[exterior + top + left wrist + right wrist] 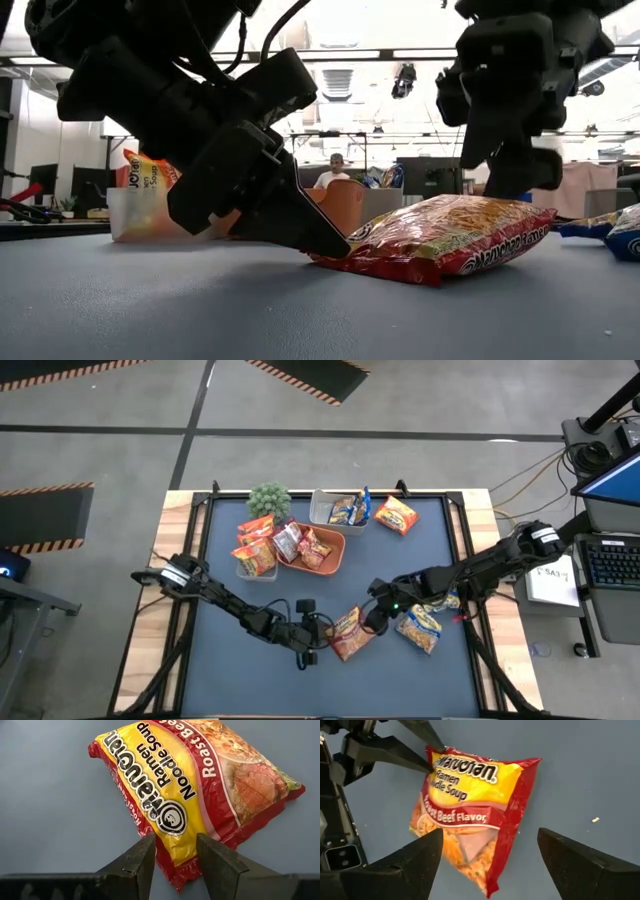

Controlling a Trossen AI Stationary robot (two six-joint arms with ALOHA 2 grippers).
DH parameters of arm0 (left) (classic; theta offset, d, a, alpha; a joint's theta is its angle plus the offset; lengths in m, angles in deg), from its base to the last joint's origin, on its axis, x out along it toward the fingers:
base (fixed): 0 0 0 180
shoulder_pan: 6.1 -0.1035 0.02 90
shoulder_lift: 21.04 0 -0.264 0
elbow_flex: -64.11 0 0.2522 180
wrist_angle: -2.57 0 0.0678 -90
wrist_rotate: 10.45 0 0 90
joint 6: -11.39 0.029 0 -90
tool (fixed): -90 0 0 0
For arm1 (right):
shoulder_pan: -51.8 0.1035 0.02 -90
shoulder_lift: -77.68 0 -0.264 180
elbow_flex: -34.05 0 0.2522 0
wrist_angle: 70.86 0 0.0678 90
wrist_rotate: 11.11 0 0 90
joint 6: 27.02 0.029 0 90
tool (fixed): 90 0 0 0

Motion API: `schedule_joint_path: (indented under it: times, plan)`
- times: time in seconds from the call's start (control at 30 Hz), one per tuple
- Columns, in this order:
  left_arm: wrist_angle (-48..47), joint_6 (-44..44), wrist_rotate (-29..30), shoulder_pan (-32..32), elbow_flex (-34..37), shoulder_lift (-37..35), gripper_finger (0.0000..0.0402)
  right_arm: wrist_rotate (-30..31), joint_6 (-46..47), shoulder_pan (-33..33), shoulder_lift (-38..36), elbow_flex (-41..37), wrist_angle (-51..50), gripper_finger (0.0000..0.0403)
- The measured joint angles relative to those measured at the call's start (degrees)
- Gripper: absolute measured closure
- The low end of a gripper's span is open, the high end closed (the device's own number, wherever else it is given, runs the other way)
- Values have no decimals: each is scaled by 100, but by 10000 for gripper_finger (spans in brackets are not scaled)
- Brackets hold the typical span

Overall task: Sort Maruchan noodles
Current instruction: Put the red noodle pack into the orange bin

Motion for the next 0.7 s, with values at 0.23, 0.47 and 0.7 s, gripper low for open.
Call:
schedule_joint_path:
  times: [0.23,0.47,0.7]
  plan:
    - [-11,-1,2,-9,2,2,274,-254,32,-4,498,-323,1266,90]
    - [-31,0,-4,-11,2,7,274,-924,33,-7,1368,-322,2965,90]
    - [-46,-1,-44,-4,17,7,274,-1224,-33,-7,1720,-119,3623,99]
